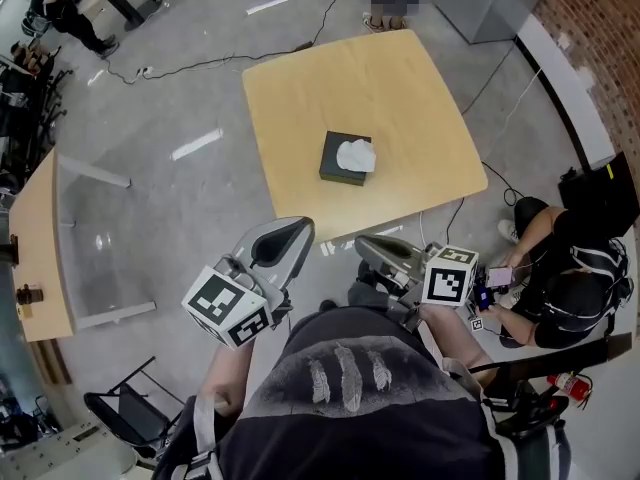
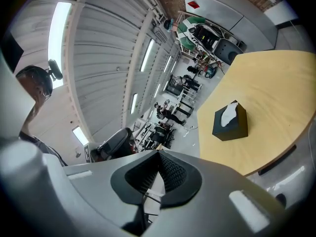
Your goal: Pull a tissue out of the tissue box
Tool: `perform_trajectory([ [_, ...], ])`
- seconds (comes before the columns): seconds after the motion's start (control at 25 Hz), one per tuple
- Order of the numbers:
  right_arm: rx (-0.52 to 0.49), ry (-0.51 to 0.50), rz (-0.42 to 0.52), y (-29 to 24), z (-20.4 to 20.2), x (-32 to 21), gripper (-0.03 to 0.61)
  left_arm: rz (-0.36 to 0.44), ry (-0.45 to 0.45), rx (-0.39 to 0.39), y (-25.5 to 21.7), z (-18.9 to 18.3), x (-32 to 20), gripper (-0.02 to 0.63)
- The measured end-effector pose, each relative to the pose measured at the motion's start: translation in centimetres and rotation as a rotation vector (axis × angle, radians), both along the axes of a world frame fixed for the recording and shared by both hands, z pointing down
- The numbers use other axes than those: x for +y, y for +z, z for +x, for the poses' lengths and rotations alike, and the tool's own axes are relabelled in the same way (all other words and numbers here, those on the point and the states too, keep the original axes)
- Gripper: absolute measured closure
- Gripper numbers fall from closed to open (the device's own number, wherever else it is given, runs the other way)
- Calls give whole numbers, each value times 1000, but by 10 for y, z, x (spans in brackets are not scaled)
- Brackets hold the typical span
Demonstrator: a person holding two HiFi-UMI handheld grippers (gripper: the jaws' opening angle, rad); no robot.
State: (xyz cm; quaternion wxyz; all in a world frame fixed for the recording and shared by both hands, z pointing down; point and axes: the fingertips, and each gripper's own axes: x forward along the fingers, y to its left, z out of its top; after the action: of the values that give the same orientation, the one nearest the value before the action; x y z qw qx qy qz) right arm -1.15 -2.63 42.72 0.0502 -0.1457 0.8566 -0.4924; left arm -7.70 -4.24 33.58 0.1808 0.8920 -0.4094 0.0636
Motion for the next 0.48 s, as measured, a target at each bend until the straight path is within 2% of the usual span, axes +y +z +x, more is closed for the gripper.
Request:
perform_trajectory([
  [0.32,4,-72,-40,15,23,-49,586,-7,-94,-43,-2,16,-33,611],
  [0.48,55,-94,-58,34,29,-67,585,-18,-115,-61,6,16,-38,611],
])
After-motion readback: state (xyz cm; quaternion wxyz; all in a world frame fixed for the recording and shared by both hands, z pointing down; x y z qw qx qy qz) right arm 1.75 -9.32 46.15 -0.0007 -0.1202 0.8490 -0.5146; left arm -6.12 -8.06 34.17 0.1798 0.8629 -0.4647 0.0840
